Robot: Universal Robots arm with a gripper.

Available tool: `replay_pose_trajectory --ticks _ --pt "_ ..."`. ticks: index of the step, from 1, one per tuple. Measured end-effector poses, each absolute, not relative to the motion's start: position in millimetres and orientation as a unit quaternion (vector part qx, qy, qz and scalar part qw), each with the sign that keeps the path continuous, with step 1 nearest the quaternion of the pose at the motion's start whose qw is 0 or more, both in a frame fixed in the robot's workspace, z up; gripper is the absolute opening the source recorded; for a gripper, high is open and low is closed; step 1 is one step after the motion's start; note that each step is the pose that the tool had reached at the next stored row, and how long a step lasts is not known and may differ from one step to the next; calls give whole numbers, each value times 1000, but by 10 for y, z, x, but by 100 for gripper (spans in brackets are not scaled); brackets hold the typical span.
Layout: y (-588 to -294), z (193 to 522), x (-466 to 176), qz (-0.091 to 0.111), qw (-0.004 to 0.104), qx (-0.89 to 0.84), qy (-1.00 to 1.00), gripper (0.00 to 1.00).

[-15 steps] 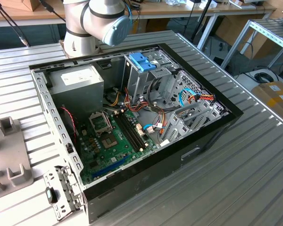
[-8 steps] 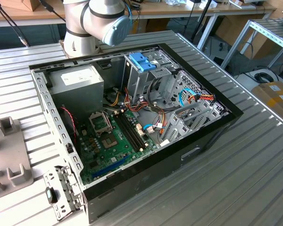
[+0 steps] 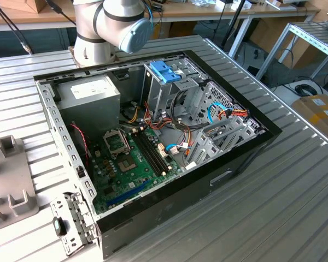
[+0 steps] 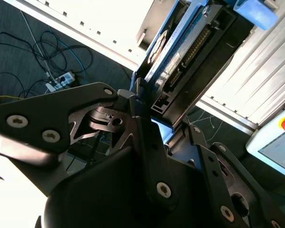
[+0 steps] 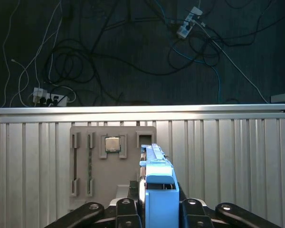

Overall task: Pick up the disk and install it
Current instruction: 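Pick up the disk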

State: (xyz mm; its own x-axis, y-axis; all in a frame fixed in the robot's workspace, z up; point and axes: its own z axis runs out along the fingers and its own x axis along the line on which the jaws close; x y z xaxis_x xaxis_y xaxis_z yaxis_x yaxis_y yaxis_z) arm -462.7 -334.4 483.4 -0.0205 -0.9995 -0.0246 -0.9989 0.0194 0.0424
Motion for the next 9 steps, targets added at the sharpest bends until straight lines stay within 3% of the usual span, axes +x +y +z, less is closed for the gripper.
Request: replay_pose_trajectory --ticks 9 --pt "-3344 4866 -4627 -24 6 700 -714 37"
